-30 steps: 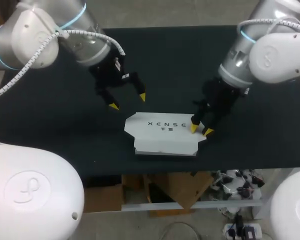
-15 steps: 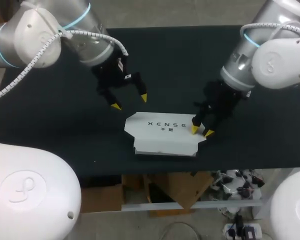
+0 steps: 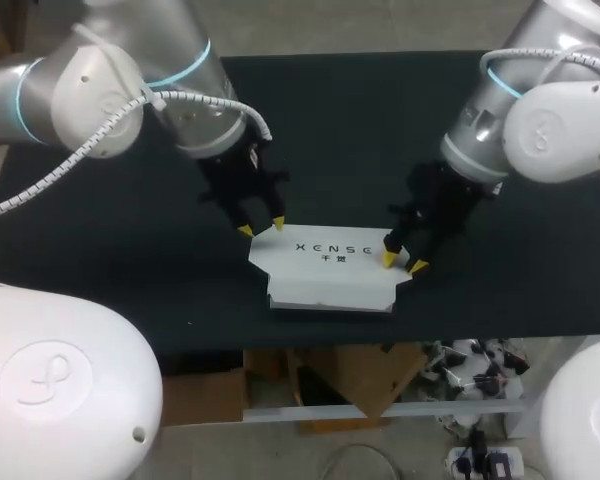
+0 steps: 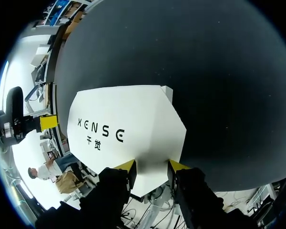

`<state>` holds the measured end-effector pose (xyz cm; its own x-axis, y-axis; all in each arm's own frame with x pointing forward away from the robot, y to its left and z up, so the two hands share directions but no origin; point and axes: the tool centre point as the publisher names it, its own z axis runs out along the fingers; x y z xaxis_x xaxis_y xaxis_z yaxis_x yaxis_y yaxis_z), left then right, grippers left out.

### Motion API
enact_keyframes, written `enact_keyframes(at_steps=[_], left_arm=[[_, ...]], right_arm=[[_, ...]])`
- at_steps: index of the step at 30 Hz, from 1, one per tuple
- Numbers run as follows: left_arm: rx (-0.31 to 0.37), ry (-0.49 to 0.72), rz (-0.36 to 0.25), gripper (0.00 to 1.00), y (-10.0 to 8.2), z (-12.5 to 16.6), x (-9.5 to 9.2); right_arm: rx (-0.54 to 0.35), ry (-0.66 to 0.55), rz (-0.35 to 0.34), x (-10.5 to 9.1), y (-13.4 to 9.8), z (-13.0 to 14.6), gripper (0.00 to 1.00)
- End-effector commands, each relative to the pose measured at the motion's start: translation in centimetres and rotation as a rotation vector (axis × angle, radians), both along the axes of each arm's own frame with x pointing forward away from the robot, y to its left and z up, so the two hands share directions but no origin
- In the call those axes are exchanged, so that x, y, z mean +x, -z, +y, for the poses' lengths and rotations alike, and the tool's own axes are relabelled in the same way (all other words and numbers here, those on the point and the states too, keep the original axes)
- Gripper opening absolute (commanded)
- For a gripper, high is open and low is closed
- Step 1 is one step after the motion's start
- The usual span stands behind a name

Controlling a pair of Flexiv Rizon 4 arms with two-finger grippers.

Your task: Assemble the packaging by folding the flat box into shape, placing the metal phone stand inside, and closing the box properly

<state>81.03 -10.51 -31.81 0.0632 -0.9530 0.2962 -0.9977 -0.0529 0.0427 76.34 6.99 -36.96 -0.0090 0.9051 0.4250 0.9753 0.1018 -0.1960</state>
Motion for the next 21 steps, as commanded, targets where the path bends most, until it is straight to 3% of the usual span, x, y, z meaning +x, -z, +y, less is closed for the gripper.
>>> enact_keyframes(at_steps=[1, 21], left_arm=[[0.019, -0.006, 0.009, 0.45, 0.7, -0.4, 0.0], [0.039, -0.007, 0.037, 0.41, 3.2, 0.0, -1.6]], right_arm=[[-0.006, 0.004, -0.006, -0.1, 0.0, 0.1, 0.45], [-0.016, 0.012, -0.016, 0.1, 0.0, -0.1, 0.44]])
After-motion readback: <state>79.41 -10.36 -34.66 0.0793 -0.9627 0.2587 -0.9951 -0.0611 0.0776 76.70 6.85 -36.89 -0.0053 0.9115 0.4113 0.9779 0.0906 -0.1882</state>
